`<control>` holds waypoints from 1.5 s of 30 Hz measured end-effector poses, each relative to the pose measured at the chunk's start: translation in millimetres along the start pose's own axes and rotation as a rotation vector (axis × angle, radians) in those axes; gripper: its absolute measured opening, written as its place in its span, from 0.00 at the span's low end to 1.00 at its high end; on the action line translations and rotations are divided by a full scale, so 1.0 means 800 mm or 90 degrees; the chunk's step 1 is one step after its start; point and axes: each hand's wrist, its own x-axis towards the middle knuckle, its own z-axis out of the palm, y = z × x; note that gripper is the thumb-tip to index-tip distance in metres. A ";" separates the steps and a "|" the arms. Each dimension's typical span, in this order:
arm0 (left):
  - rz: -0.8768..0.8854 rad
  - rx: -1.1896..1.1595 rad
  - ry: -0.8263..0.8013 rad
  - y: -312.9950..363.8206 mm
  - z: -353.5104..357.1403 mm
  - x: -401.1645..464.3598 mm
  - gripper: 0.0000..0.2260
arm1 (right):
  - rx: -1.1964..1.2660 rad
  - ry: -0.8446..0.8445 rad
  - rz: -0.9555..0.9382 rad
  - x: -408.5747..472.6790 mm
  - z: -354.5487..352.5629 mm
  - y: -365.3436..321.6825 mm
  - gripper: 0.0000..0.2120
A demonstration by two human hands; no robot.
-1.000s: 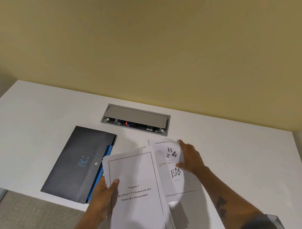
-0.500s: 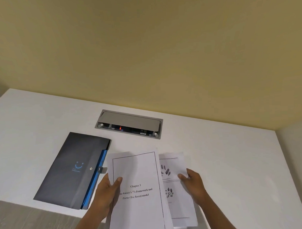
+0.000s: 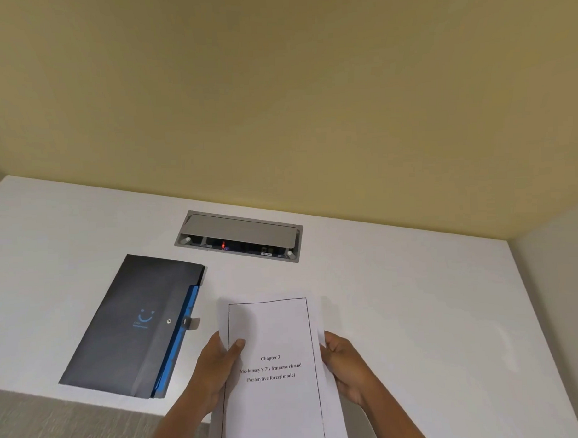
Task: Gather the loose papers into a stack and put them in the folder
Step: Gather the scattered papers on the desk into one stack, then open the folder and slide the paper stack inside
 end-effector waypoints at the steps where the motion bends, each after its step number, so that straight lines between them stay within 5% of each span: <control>1: -0.006 0.005 0.001 -0.001 0.003 0.000 0.16 | 0.000 -0.005 0.010 -0.002 0.003 -0.001 0.12; 6: -0.038 -0.014 -0.002 -0.004 0.009 0.004 0.13 | 0.015 -0.001 0.035 -0.007 0.009 -0.003 0.15; 10: -0.028 -0.036 -0.011 -0.002 0.013 0.004 0.14 | 0.102 -0.003 0.070 -0.008 0.004 0.001 0.29; 19: 0.091 -0.070 0.037 0.032 0.033 -0.004 0.08 | -0.064 0.291 -0.200 -0.028 0.022 -0.009 0.08; 24: 0.196 -0.042 0.025 0.044 0.050 -0.023 0.11 | -0.052 0.382 -0.276 -0.028 0.031 -0.003 0.09; 33: 0.251 -0.065 0.070 0.037 0.085 -0.047 0.18 | -0.020 0.388 -0.326 -0.037 0.062 0.019 0.16; 38: 0.252 -0.010 0.080 0.010 0.085 -0.037 0.20 | -0.037 0.384 -0.240 -0.033 0.056 0.039 0.23; 45: 0.231 0.001 0.078 -0.014 0.091 -0.029 0.18 | 0.031 0.384 -0.214 -0.030 0.056 0.047 0.18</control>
